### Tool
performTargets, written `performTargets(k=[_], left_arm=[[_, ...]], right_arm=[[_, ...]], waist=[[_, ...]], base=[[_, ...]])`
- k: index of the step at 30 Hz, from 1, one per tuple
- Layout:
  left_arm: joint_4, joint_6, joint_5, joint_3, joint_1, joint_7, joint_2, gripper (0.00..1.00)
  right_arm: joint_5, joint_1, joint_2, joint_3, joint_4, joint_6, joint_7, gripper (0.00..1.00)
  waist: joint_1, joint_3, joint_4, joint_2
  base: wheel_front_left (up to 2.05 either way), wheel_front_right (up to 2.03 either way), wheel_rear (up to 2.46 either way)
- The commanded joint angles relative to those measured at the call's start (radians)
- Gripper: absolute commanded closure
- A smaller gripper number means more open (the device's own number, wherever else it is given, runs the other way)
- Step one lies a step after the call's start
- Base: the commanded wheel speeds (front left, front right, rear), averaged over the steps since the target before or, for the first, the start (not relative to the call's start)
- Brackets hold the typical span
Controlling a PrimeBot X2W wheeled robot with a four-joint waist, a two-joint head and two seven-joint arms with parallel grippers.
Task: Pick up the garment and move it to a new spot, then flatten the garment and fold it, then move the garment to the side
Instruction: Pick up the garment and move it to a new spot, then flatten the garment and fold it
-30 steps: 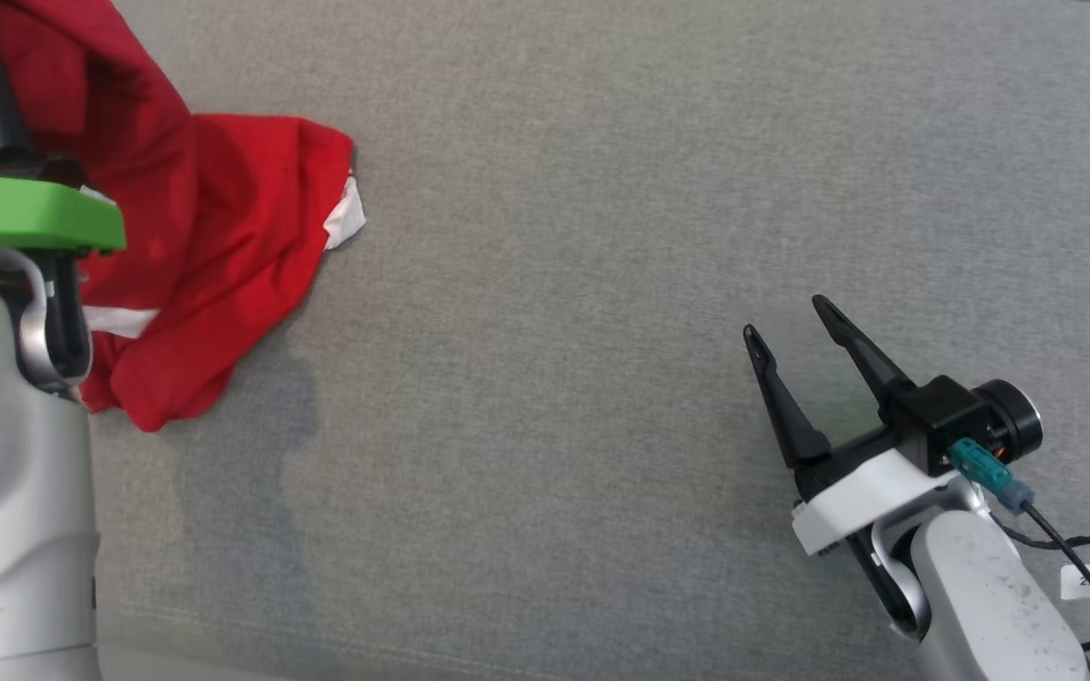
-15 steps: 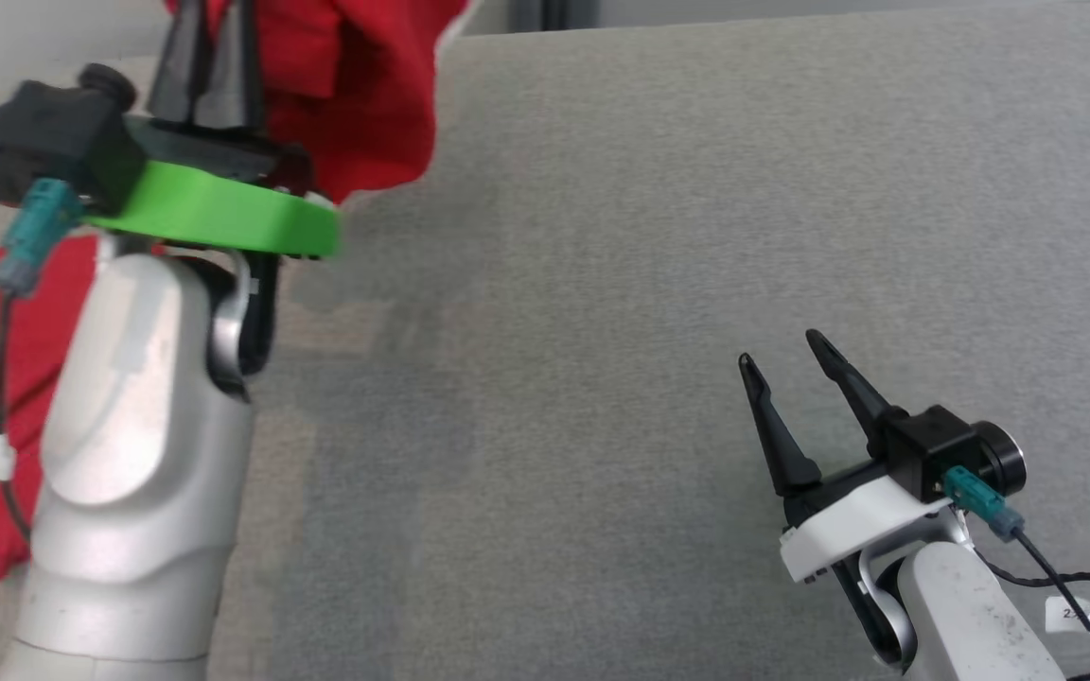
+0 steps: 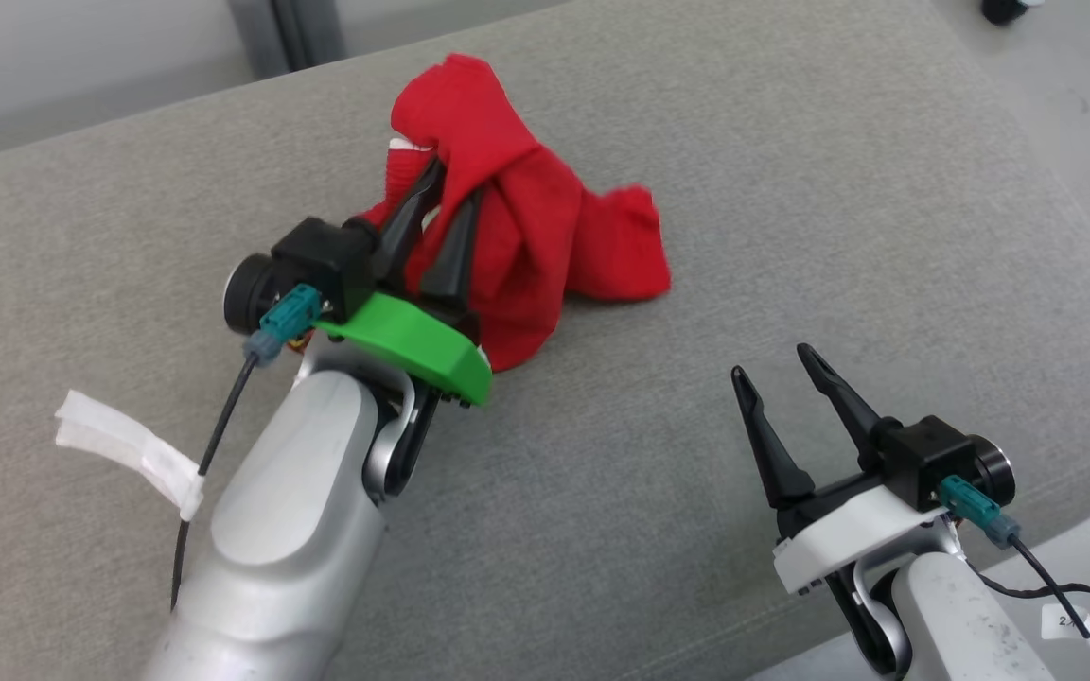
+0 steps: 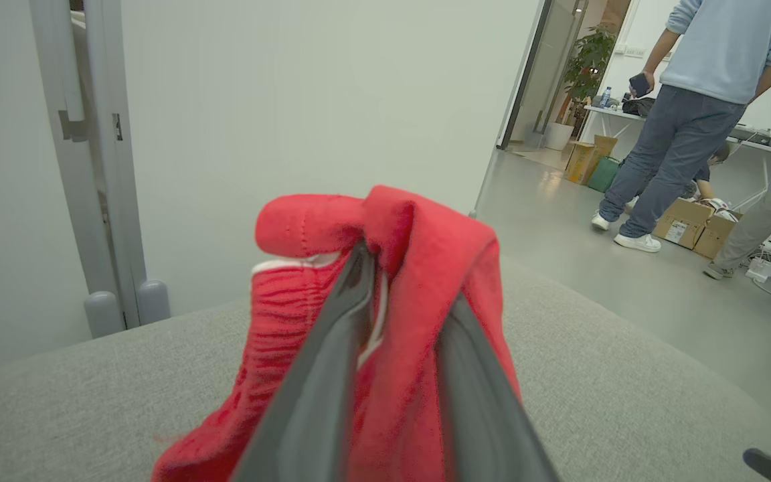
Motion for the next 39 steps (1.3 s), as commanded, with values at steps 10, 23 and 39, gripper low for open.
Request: performTargets(k=[10, 23, 39], left_arm=[[-0.01, 0.039, 0.038, 0.142, 0.186, -0.001, 0.005, 0.0], [-0.134, 0.057, 0.162, 0.411, 0.492, -0.001, 0.004, 0.0], [-0.175, 0.08, 0.167, 0.403, 0.66, -0.001, 0.004, 0.0]], right_arm=[[-0.012, 0.035, 0.0, -0.044, -0.002, -0.001, -0.002, 0.0], [-0.03, 0.075, -0.001, -0.071, 0.016, -0.001, -0.002, 0.0], [-0.049, 0.111, -0.019, -0.085, 0.023, -0.001, -0.002, 0.0]], waist=[[0.0, -0.035, -0.006, -0.0001], [0.0, -0.128, 0.125, -0.0001], [0.0, -0.162, 0.316, -0.0001]], base=[[0.0, 0.0, 0.0], [0.0, 0.0, 0.0], [0.0, 0.0, 0.0]])
